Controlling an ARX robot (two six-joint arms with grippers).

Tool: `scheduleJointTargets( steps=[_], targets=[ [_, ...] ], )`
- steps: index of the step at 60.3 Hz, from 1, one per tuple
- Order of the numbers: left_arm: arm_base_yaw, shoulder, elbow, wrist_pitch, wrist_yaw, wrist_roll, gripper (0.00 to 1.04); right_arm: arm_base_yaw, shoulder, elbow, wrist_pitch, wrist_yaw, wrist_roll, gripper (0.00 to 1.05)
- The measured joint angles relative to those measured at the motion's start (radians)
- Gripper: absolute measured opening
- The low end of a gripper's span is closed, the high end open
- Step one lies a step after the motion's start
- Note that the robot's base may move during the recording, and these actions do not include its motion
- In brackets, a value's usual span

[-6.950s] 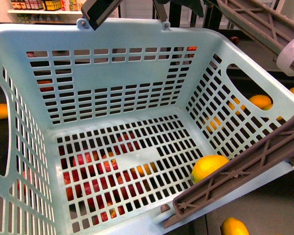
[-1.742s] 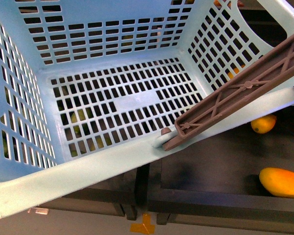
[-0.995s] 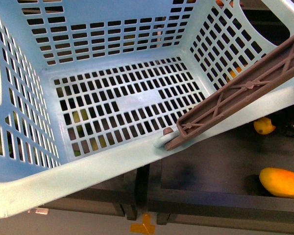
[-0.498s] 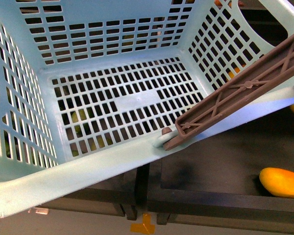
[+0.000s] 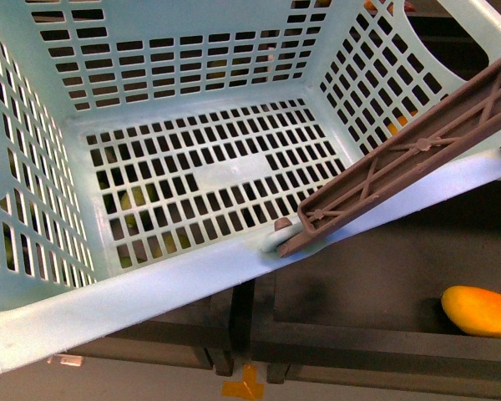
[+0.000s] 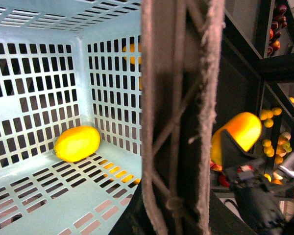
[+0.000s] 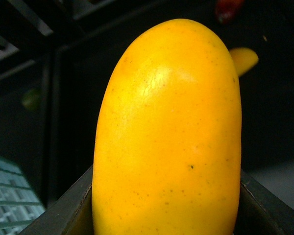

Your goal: Pick lemon and mango into basket

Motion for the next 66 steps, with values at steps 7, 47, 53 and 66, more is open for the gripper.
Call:
scheduleJointTargets(
  steps=[7, 47, 53, 66],
  targets=[
    [0.0, 0.0, 0.0, 0.0, 0.0, 0.0, 0.06, 0.06, -0.079, 0.008, -0.016, 0.003, -0.002, 0.58],
    [0.0, 0.0, 0.0, 0.0, 0.0, 0.0, 0.06, 0.48, 0.041, 0.101, 0.021, 0.133, -0.037, 0.7],
    [0.0, 0.0, 0.0, 0.0, 0.0, 0.0, 0.06, 0.481, 0.043, 0.101, 0.036, 0.15, -0.035, 0.85],
    [0.0, 0.002, 0.0, 0.0, 0.004, -0.004, 0.06, 0.445, -0.045, 0.052, 0.063, 0.179, 0.012, 0.96]
  ],
)
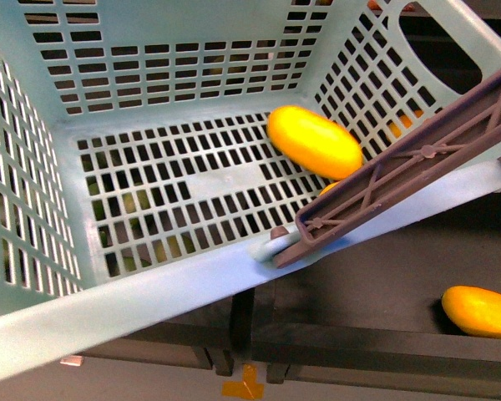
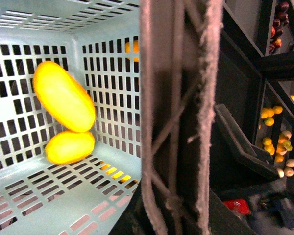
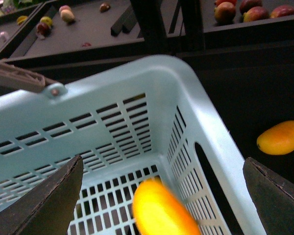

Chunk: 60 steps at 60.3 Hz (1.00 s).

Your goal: Pick lemon and mango into basket

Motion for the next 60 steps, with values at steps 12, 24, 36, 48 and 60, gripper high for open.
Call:
scheduleJointTargets(
  steps=[12, 24, 36, 48, 60],
  targets=[
    [0.0, 0.0, 0.0, 0.0, -0.012, 0.002, 0.06, -0.069, -0.156, -0.098, -0.005, 0.095, 0.032, 0.96],
    [0.001, 0.0, 0.0, 0.0, -0.004, 0.001, 0.06, -0.185, -0.377, -0.431, 0.318, 0.029, -0.227, 0.64],
    [-0.004, 0.0, 0.0, 0.0, 0.0, 0.002, 0.06, -0.256, -0.488, -0.589, 0.33, -0.048, -0.29, 0.3],
    [0.0, 0.0, 0.0, 0.0, -0.011, 0.005, 0.06, -0.272, -0.621, -0.686, 0.305, -0.053, -0.307, 0.02],
    [-0.001, 0.0, 0.0, 0.0, -0.003, 0.003, 0.06, -0.273, -0.726, -0.74, 0.251, -0.053, -0.308, 0.02]
  ],
)
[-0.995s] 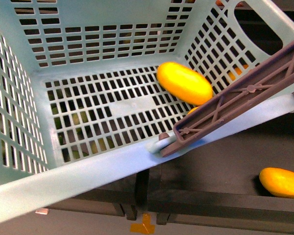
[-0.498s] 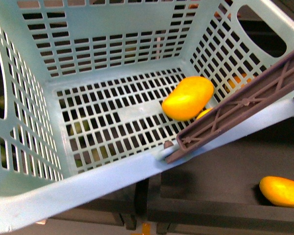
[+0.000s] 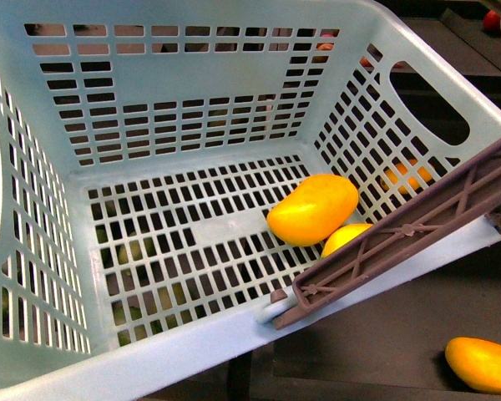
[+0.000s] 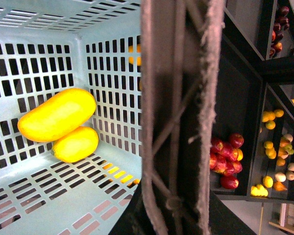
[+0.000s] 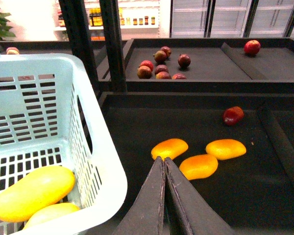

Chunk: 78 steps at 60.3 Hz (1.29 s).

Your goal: Pick lemon and mango into basket

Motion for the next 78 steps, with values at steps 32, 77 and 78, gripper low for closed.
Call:
scheduleJointTargets(
  steps=[32, 77, 78],
  targets=[
    [0.0, 0.0, 0.0, 0.0, -0.001, 0.001, 0.06, -0.001, -0.258, -0.077, -0.158, 0.0, 0.0, 0.02],
    [0.0, 0.0, 0.0, 0.0, -0.002, 0.0, 0.06, -0.001, -0.541, -0.078, -0.435, 0.0, 0.0, 0.02],
    [0.0, 0.0, 0.0, 0.0, -0.002, 0.0, 0.06, -0.001, -0.545, -0.078, -0.439, 0.0, 0.0, 0.02]
  ],
)
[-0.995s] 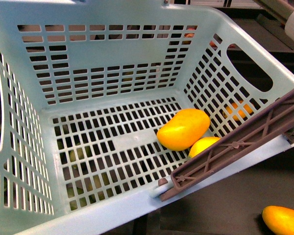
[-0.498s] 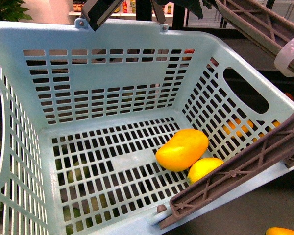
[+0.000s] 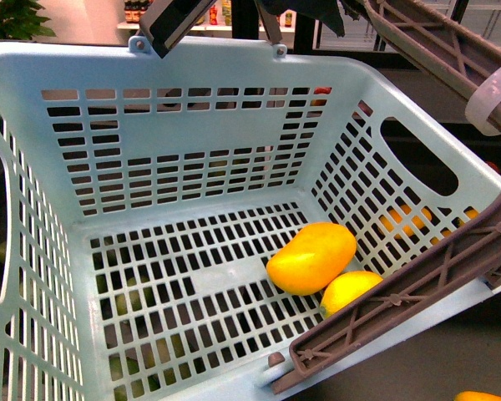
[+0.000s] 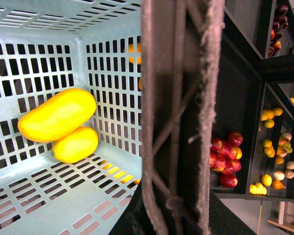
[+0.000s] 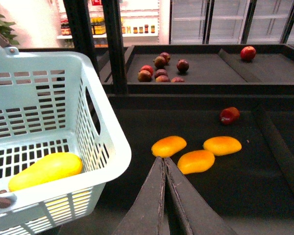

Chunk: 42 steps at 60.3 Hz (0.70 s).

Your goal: Pick lemon and mango into basket

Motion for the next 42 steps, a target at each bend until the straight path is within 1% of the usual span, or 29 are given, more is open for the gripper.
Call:
scheduleJointTargets(
  steps=[3, 8, 10, 36, 38, 42],
  targets=[
    [0.0, 0.0, 0.0, 0.0, 0.0, 0.0, 0.06, 0.0, -0.014, 0.0, -0.013, 0.0, 0.0, 0.02],
    [0.0, 0.0, 0.0, 0.0, 0.001, 0.0, 0.06, 0.0, -0.131, 0.0, -0.163, 0.002, 0.0, 0.02],
    [0.0, 0.0, 0.0, 0.0, 0.002, 0.0, 0.06, 0.0, -0.157, 0.0, -0.174, 0.001, 0.0, 0.02],
    [0.0, 0.0, 0.0, 0.0, 0.0, -0.002, 0.06, 0.0, -0.178, 0.0, -0.183, 0.001, 0.0, 0.02],
    [0.0, 0.0, 0.0, 0.0, 0.0, -0.002, 0.06, 0.0, -0.178, 0.0, -0.183, 0.001, -0.002, 0.04],
    [0.0, 0.0, 0.0, 0.0, 0.0, -0.002, 0.06, 0.0, -0.178, 0.0, -0.183, 0.001, -0.002, 0.16]
  ],
)
